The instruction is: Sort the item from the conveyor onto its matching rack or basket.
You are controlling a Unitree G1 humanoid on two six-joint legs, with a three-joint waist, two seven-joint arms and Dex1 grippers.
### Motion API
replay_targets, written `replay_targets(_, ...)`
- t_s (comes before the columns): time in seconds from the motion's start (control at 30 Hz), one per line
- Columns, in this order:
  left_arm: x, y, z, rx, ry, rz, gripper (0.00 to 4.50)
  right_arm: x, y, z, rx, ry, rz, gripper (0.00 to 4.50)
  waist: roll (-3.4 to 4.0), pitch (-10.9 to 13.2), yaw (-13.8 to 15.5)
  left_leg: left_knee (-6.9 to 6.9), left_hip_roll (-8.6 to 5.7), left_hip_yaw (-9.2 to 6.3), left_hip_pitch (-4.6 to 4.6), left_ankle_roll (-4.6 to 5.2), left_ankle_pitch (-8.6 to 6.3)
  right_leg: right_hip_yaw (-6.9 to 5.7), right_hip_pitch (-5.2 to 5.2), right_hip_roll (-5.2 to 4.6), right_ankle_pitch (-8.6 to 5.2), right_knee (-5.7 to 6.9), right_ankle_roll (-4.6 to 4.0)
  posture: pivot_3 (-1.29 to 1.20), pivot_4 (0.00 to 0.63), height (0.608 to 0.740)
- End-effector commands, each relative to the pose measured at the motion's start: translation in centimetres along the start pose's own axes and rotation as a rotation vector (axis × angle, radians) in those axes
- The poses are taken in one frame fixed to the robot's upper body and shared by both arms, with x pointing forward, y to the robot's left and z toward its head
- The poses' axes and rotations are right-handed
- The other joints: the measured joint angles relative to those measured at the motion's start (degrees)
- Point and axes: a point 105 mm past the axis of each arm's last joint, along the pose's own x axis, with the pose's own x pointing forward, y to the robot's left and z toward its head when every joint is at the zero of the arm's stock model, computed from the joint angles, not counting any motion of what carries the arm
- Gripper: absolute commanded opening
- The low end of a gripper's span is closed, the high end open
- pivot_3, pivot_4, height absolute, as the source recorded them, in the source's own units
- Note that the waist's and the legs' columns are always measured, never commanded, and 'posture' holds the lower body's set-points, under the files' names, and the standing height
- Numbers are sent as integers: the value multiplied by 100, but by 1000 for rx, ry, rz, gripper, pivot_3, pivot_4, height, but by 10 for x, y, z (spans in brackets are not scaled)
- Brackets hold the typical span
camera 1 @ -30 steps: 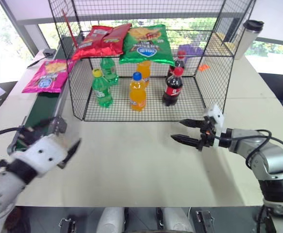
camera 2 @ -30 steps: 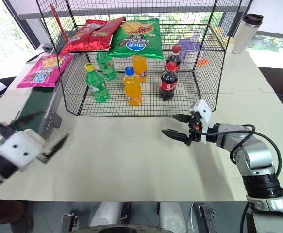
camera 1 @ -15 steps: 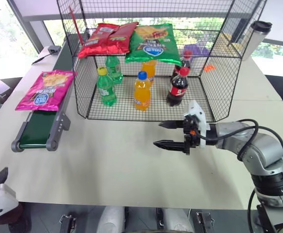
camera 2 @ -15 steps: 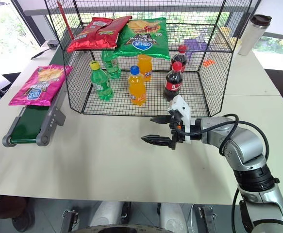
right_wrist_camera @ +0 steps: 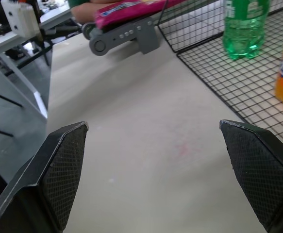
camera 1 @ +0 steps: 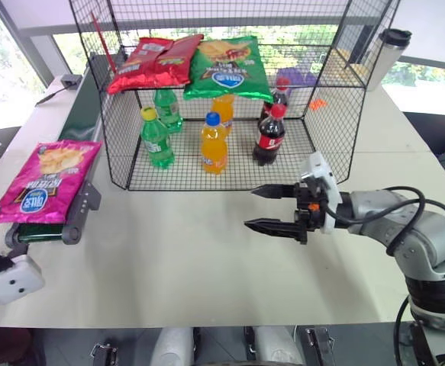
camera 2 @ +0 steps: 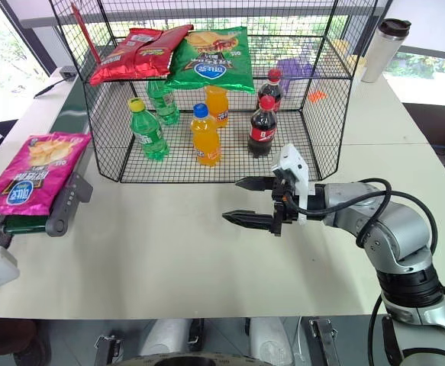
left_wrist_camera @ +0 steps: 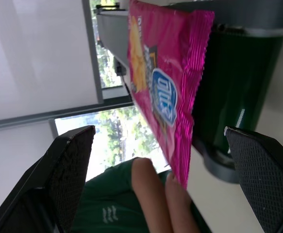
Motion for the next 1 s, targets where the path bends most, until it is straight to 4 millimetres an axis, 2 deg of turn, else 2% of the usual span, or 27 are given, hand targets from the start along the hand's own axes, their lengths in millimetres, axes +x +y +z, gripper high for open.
replay_targets(0.03, 4, 0, -1, 6, 7, -1, 4460, -4, -1, 15, -49, -45, -25, 4500, 0, 0, 1, 0, 0, 0, 0, 0, 0, 0, -1, 0, 0, 1, 0, 0, 150, 740)
replay_targets(0.3, 12, -11, 3, -6, 3, -19, 4460, -4, -5, 23, -62, -67, -72, 4500, -1, 0, 4, 1, 0, 1, -1, 0, 0, 1, -1, 0, 1, 2, 0, 0, 150, 740)
replay_targets(0.4, 16, -13, 4, -9, -1, -14, 3641, -5, -7, 24, -65, -70, -86, 4500, -1, -1, 10, 0, 0, 1, -1, 0, 0, 0, -2, 0, 1, 2, 0, 0, 150, 740)
replay_targets(0.57, 20, -9, 2, -11, 10, 20, 1388, -7, -7, 26, -63, -74, -94, 4500, -7, -2, 12, 2, 0, 1, -2, 0, 0, 0, -3, 0, 2, 4, 1, 0, 150, 740)
replay_targets(0.67, 21, 5, 3, 3, 18, 96, 157, -7, -7, 24, -59, -75, -94, 4500, -9, -3, 66, 3, 0, 0, -3, 0, 0, -1, -3, -1, 2, 8, 1, 0, 150, 740)
replay_targets(0.77, 14, 30, 7, 21, 11, 234, 27, -7, -8, 22, -52, -74, -94, 4500, -11, -6, 98, 10, 9, 1, -1, -1, 1, -12, 3, -3, 6, 12, -7, 0, 150, 740)
replay_targets(0.87, -4, 55, 14, 59, -1, 366, 27, -6, -11, 18, -41, -71, -94, 4500, -20, -11, 51, 11, 9, 10, -2, -1, 1, -8, 4, -4, 7, 7, -7, 0, 150, 740)
replay_targets(1.0, -27, 65, 14, 77, 16, 413, 27, -5, -15, 13, -28, -67, -92, 4500, -20, -11, -21, 2, 8, 26, -3, 1, 0, -9, -5, -9, 16, 4, 10, 0, 150, 740)
